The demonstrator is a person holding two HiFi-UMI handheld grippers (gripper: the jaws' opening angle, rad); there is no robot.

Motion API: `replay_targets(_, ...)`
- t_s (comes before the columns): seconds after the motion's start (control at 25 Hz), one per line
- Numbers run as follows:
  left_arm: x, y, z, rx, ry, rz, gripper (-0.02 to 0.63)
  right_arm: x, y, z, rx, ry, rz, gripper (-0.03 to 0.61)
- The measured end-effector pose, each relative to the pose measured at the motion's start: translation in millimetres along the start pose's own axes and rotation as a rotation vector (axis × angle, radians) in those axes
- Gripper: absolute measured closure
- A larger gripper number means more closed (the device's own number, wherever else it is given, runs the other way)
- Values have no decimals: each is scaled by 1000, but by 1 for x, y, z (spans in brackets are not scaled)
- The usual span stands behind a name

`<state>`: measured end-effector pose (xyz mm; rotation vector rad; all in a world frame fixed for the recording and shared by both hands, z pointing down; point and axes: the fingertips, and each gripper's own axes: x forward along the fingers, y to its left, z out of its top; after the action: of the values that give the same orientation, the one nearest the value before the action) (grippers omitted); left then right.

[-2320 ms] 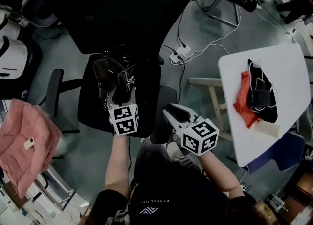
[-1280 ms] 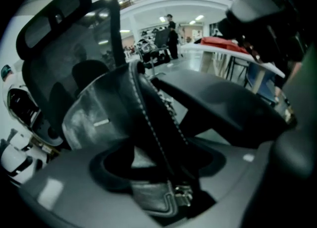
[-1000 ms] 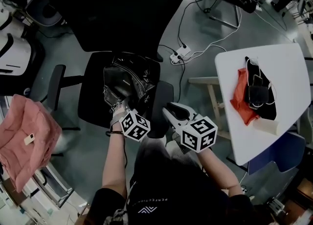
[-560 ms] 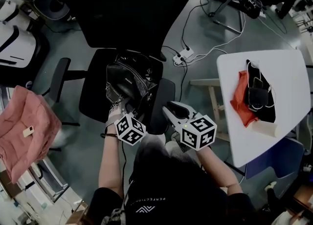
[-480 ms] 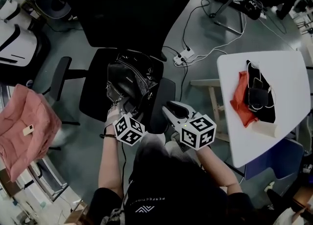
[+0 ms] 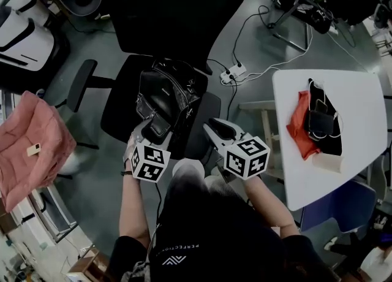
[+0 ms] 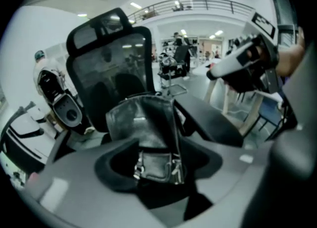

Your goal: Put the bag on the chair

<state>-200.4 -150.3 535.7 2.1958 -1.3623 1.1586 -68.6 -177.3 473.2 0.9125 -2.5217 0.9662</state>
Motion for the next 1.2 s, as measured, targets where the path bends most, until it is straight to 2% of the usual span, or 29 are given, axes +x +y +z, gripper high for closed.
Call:
replay_targets(0.24, -33, 8, 19, -200, -123, 45, 413, -2, 4, 4, -26, -8, 11, 497)
replay_targets(0.52, -66, 7, 37, -353, -249, 80, 488, -5, 16, 4, -51, -13, 47, 511)
replay_targets(0.88, -100, 1, 44, -421, -328, 142, 581, -12, 27, 9, -83, -36, 57, 571)
replay_targets(1.2, -111, -11, 31, -442, -302, 184, 604, -17, 33, 5, -120, -31, 43, 578)
